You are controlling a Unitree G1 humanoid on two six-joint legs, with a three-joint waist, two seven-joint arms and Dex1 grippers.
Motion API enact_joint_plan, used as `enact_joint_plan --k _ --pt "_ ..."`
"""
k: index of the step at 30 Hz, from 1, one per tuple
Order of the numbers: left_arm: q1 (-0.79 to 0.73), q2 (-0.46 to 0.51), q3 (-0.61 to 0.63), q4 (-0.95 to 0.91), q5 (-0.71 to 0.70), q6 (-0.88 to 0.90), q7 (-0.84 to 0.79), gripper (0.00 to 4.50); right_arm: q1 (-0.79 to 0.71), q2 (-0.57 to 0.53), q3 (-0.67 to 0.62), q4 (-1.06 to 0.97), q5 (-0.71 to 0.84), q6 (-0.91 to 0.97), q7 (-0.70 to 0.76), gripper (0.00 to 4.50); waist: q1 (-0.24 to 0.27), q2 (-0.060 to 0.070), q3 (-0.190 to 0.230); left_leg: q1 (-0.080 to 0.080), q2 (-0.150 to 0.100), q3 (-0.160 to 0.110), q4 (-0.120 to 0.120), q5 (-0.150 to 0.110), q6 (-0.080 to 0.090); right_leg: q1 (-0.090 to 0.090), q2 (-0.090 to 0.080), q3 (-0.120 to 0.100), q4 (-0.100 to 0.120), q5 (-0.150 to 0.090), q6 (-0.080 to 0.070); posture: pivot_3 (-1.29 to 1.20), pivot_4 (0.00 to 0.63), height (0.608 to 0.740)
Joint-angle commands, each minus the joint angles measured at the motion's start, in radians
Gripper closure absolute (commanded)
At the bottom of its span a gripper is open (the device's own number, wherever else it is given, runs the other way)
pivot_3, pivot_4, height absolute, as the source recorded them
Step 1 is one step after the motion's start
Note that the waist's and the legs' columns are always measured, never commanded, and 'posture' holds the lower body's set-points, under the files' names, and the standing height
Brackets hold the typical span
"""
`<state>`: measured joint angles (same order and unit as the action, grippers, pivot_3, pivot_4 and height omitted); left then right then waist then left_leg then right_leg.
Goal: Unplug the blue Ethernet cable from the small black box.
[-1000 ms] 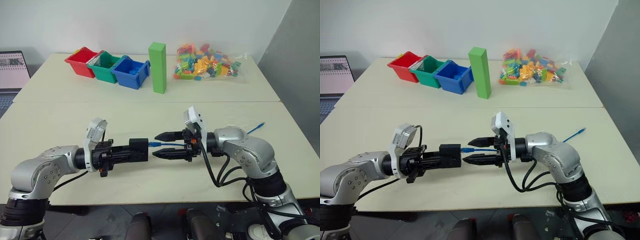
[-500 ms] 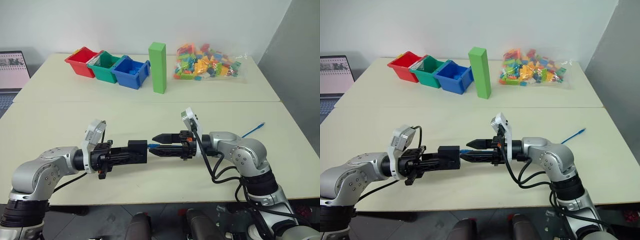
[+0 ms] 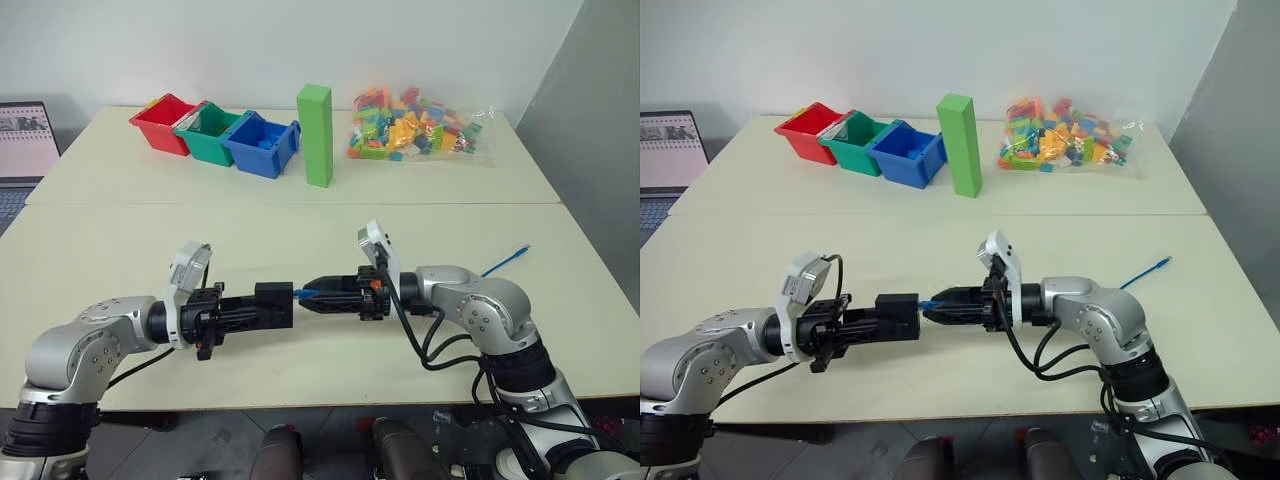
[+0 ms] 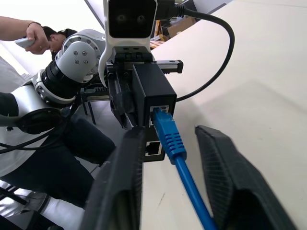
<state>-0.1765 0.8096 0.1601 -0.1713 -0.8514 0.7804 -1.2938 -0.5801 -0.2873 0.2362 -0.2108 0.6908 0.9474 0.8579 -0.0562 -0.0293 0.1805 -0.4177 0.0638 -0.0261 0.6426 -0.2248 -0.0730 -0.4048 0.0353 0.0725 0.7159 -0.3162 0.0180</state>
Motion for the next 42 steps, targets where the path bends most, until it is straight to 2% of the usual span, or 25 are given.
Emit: enact_joint_plan --k 1,3,4,19,21,23,28,42 --pt "0.006 0.006 0.002 -0.013 0.003 -0.022 -0.02 3.71 -0.022 0.008 -0.012 -0.033 0.024 -0.003 0.006 3.97 0.0 0.0 0.0 0.0 0.0 0.0 0.0 0.0 0.0 0.0 0.0 0.0 0.0 0.0 0.0 0.0 0.15 0.74" --pt "0.008 0.006 0.001 -0.013 0.007 -0.025 -0.022 3.71 -0.023 0.007 -0.015 -0.032 0.028 0.002 0.01 4.42 0.0 0.0 0.0 0.0 0.0 0.0 0.0 0.0 0.0 0.0 0.0 0.0 0.0 0.0 0.0 0.0 0.15 0.74" --pt "0.01 0.006 0.0 -0.013 0.01 -0.029 -0.024 3.71 -0.024 0.005 -0.014 -0.033 0.03 0.005 0.014 4.45 0.0 0.0 0.0 0.0 0.0 0.0 0.0 0.0 0.0 0.0 0.0 0.0 0.0 0.0 0.0 0.0 0.15 0.74" --pt "0.017 -0.003 -0.003 -0.022 0.013 -0.038 -0.021 3.71 -0.02 -0.017 0.001 -0.047 0.035 0.008 0.042 4.46 0.0 0.0 0.0 0.0 0.0 0.0 0.0 0.0 0.0 0.0 0.0 0.0 0.0 0.0 0.0 0.0 0.15 0.74" --pt "0.018 -0.003 -0.003 -0.023 0.013 -0.037 -0.02 3.71 -0.017 -0.024 -0.006 -0.047 0.04 0.009 0.049 3.76 0.0 0.0 0.0 0.0 0.0 0.0 0.0 0.0 0.0 0.0 0.0 0.0 0.0 0.0 0.0 0.0 0.15 0.74" --pt "0.018 -0.003 -0.004 -0.024 0.012 -0.037 -0.019 3.71 -0.015 -0.027 -0.01 -0.049 0.046 0.013 0.053 3.51 0.0 0.0 0.0 0.0 0.0 0.0 0.0 0.0 0.0 0.0 0.0 0.0 0.0 0.0 0.0 0.0 0.15 0.74" --pt "0.016 -0.006 -0.007 -0.026 0.01 -0.036 -0.015 3.71 -0.012 -0.023 -0.018 -0.052 0.071 0.028 0.05 2.4 0.0 0.0 0.0 0.0 0.0 0.0 0.0 0.0 0.0 0.0 0.0 0.0 0.0 0.0 0.0 0.0 0.15 0.74" --pt "0.017 -0.017 -0.012 -0.044 0.003 -0.028 0.001 3.71 -0.005 0.005 -0.006 -0.023 0.047 0.029 -0.005 2.38 0.0 0.0 0.0 0.0 0.0 0.0 0.0 0.0 0.0 0.0 0.0 0.0 -0.001 0.0 0.0 0.0 0.15 0.74"
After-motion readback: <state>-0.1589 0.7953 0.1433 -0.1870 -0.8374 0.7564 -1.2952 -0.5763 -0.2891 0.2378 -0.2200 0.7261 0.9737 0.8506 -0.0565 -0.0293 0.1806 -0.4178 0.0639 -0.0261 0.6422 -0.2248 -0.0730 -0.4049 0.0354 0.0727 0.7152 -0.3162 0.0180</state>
